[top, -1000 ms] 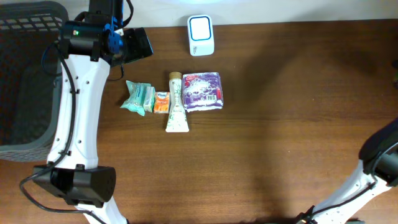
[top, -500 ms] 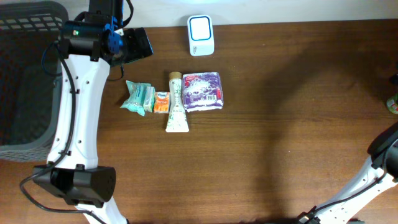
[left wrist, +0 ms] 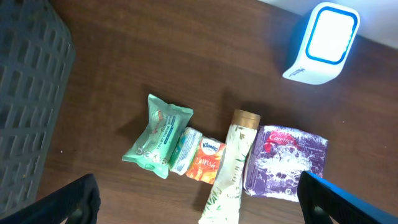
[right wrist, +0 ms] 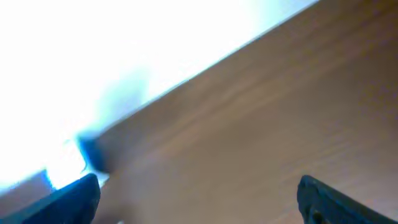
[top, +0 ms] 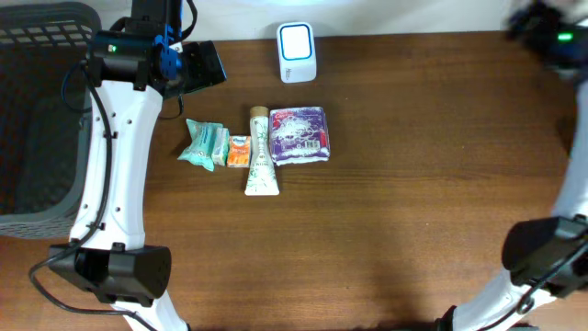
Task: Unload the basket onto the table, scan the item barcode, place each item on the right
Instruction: 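Reach the right gripper to the purple package and grasp it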
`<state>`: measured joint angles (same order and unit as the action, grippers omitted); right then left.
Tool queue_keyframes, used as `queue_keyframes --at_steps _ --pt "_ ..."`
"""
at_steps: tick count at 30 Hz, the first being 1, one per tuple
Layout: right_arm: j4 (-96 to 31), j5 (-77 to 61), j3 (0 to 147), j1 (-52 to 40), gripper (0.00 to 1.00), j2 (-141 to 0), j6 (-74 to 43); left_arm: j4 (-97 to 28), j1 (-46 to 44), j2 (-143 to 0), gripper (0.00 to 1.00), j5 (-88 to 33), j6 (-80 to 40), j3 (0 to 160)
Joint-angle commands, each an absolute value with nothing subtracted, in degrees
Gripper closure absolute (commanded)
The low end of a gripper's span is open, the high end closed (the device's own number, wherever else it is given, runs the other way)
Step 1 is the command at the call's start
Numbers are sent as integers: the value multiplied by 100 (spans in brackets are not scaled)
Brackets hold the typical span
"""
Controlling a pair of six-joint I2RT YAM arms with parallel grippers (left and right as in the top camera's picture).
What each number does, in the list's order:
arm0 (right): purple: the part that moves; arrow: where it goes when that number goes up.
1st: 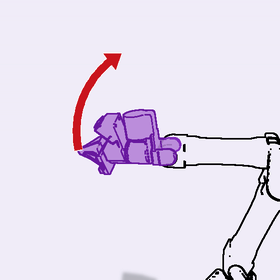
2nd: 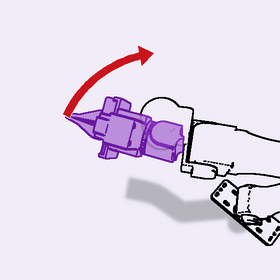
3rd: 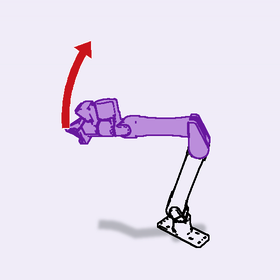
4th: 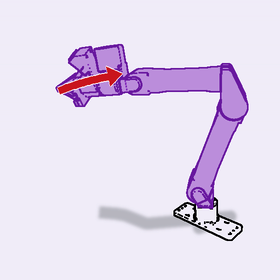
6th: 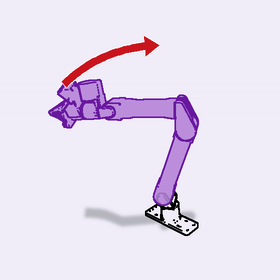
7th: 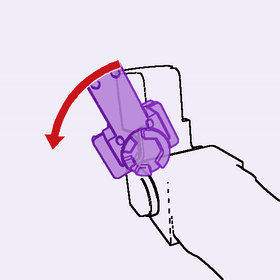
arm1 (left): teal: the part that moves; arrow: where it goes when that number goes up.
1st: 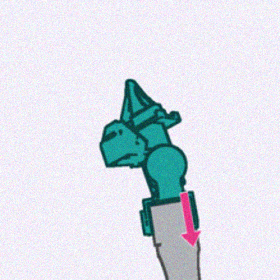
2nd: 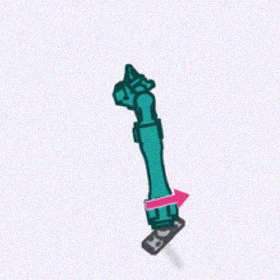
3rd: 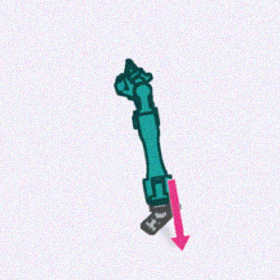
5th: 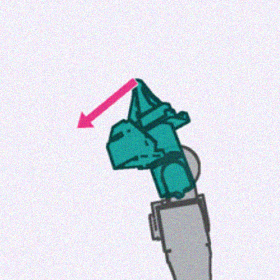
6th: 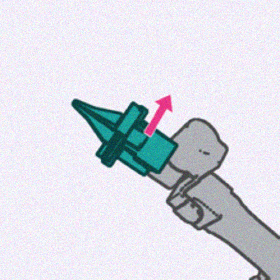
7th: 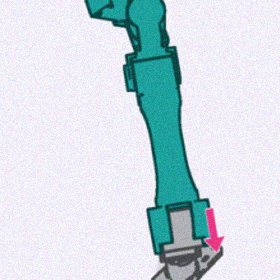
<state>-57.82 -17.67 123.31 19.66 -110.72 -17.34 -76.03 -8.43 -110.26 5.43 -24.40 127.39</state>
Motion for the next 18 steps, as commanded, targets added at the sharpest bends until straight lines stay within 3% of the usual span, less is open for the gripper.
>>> queue_keyframes --at_steps 1,9,15,18 --pt "-6082 -2484 12302 1144 1 -11373 -1671 -7596 -808 -11028 1 604 -2349 12755" --pt "-6222 -2486 12289 -655 4 -12569 -1634 -7594 -808 -11028 1 604 -2349 12755" --pt "-6263 -3168 12287 -967 4 -13653 -1594 -7596 -808 -11028 1 604 -2346 12755" --pt "-6267 -4095 12280 -947 9 -14011 -945 -7596 -808 -11028 1 604 -2349 12755"
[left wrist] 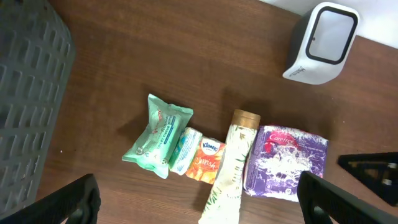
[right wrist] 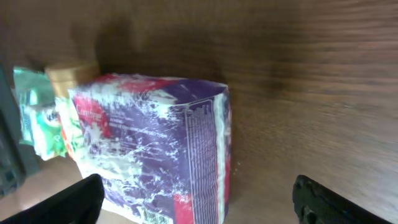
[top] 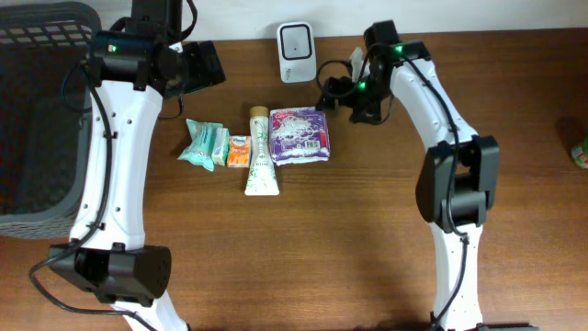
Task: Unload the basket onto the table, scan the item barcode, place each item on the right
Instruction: 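Reach the right gripper to the purple package and grasp it, then lift the purple package up to the white scanner and hold it there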
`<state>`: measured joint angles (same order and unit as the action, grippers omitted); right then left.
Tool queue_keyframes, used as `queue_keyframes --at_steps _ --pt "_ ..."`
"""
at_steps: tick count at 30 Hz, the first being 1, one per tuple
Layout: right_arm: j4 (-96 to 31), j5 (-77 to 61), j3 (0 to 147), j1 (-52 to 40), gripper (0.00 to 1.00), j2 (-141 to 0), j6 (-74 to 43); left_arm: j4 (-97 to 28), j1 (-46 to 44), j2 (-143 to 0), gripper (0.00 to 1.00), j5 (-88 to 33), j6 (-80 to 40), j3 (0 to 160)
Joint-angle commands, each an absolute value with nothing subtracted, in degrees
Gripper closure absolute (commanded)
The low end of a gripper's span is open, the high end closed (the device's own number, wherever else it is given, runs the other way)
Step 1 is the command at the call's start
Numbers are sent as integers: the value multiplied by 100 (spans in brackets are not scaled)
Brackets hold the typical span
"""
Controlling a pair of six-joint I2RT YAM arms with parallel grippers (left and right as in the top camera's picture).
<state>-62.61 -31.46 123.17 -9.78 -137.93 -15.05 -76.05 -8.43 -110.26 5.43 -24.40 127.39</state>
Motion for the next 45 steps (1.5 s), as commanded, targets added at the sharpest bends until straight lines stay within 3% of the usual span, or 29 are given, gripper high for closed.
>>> queue_keyframes --at_steps 1,2,12,14,19,25,28,32,36,43,45 --pt "-6287 -4187 12280 -945 14 -14094 -829 -7596 -808 -11028 1 604 -2349 12755" --pt "-6320 -4180 12280 -937 24 -14215 -742 -7596 -808 -11028 1 604 -2349 12755" --pt "-6211 -4272 12267 -878 25 -14763 -322 -7596 -808 -11028 1 604 -2349 12755" --pt "-6147 -4580 12267 -897 37 -14947 -320 -7596 -808 -11028 1 604 -2349 12755" --pt "-6152 -5384 12261 -884 96 -14973 -322 -7596 -808 -11028 1 604 -2349 12755" --pt "-6368 -5384 12674 -788 96 -14663 -340 -7596 -808 -11028 1 604 -2349 12755" --pt "-7253 -5395 13334 -687 96 -14431 -314 -7596 -808 -11028 1 604 -2346 12755" --pt "-8311 -6104 14267 -467 96 -14429 694 -7596 -808 -11028 1 604 -2349 12755" --pt "-7894 -7644 14785 -231 96 -14429 1328 -7596 -808 -11028 1 604 -2349 12755" --pt "-6573 -7644 15198 -10 96 -14424 1302 -7596 -808 -11028 1 604 -2349 12755" --pt "-6230 -7358 15222 -69 96 -14424 779 -7596 -808 -11028 1 604 -2346 12755"
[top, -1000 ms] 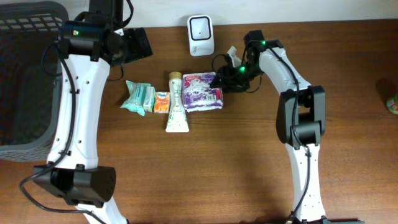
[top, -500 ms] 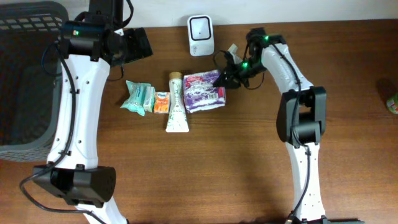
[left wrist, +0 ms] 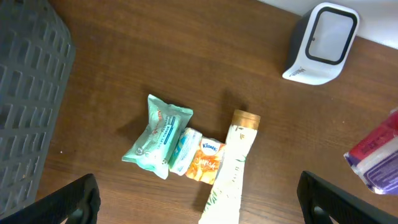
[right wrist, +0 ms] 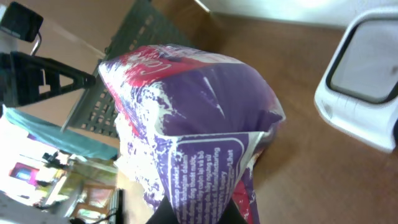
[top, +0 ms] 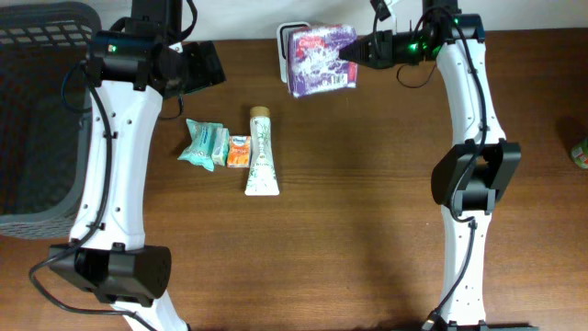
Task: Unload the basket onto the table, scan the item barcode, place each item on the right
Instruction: 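Lift the purple package up to the white scanner and hold it there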
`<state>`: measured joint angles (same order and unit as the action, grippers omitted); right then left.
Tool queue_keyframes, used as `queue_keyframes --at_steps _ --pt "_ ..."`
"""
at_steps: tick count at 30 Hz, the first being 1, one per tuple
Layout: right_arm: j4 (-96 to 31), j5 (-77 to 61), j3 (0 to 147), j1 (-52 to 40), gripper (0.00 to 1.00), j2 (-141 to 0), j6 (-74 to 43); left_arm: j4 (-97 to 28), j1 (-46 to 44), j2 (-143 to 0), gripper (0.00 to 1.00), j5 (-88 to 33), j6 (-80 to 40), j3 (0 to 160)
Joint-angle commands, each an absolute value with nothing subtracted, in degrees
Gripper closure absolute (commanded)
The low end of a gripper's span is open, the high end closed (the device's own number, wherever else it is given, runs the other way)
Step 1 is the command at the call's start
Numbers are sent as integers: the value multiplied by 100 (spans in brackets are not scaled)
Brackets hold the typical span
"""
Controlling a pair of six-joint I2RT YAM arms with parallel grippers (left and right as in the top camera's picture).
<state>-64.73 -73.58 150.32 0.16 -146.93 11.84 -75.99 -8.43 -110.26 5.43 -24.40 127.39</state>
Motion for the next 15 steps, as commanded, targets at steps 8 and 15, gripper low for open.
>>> queue_keyframes --at_steps 8,15 --pt "-5568 -6228 15270 -423 96 -14422 -967 -7596 -808 -11028 1 604 -2349 12755" --pt "-5725 -6228 15270 -416 96 -14403 -996 -7596 -808 -11028 1 604 -2346 12755"
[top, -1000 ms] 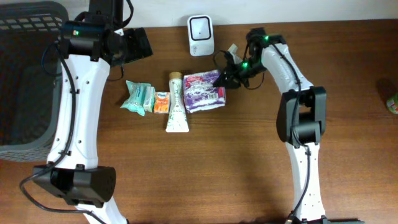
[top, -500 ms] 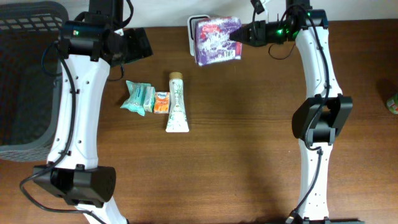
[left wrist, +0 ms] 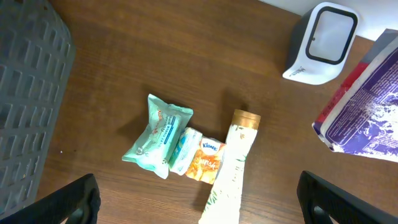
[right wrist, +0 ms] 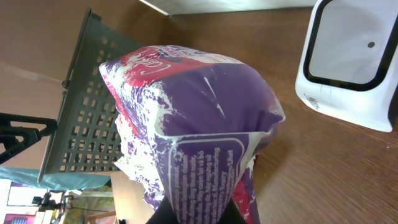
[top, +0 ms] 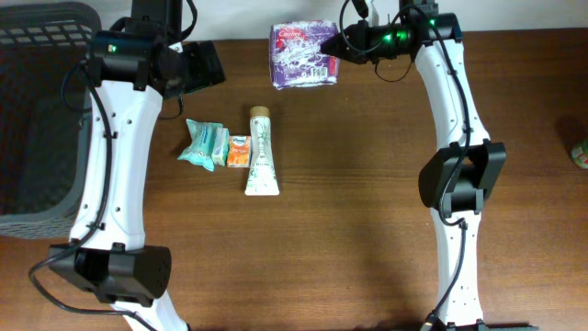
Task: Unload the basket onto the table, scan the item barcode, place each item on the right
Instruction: 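Lift the purple package up to the white scanner and hold it there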
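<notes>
My right gripper (top: pixel 344 43) is shut on a purple and white packet (top: pixel 302 55), holding it in the air at the table's far edge. In the overhead view the packet covers the white barcode scanner. The right wrist view shows the packet (right wrist: pixel 193 130) filling the frame, with the scanner (right wrist: pixel 351 62) just right of it and its dark window facing up. In the left wrist view the packet (left wrist: pixel 367 99) hangs right of the scanner (left wrist: pixel 320 43). My left gripper (left wrist: pixel 199 199) is open, high above the table's back left.
On the table lie a green packet (top: pixel 204 142), a small orange tissue pack (top: pixel 239 151) and a white tube with a brown cap (top: pixel 261 154) in a row. A dark grey basket (top: pixel 41 110) stands at the left.
My right gripper has carried the purple packet a little to the left; it now hides the scanner in the overhead view. The left arm has not moved.
The purple packet first lay on the table beside the tube, with my right arm away at the right. Then my right gripper was open next to it. Later the packet was held up beside the scanner, and now directly over it.
</notes>
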`<state>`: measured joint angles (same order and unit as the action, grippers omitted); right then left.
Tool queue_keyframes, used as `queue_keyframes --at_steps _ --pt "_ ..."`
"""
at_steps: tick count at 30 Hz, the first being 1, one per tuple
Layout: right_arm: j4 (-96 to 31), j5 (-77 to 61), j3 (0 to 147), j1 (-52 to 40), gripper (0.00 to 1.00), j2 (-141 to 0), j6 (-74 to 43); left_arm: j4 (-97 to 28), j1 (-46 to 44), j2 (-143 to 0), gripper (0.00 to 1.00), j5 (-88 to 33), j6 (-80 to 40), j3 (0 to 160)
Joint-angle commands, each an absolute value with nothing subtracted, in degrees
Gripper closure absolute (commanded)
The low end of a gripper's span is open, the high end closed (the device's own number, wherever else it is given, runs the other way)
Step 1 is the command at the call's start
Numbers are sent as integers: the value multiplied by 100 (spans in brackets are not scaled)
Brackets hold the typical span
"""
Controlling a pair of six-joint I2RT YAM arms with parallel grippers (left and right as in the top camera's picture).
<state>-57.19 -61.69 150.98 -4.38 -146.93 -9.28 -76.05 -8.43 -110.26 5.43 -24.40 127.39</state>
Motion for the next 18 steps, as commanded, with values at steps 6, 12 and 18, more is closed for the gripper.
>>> queue_keyframes --at_steps 6,12,18 --pt "-6034 -5885 15270 -445 96 -14132 -753 -7596 -808 -11028 1 604 -2349 12755" --pt "-6453 -2742 15270 -906 96 -13351 -449 -7596 -808 -11028 1 604 -2349 12755" --pt "-6748 -2178 15270 -1192 96 -13343 -174 -7596 -808 -11028 1 604 -2349 12755"
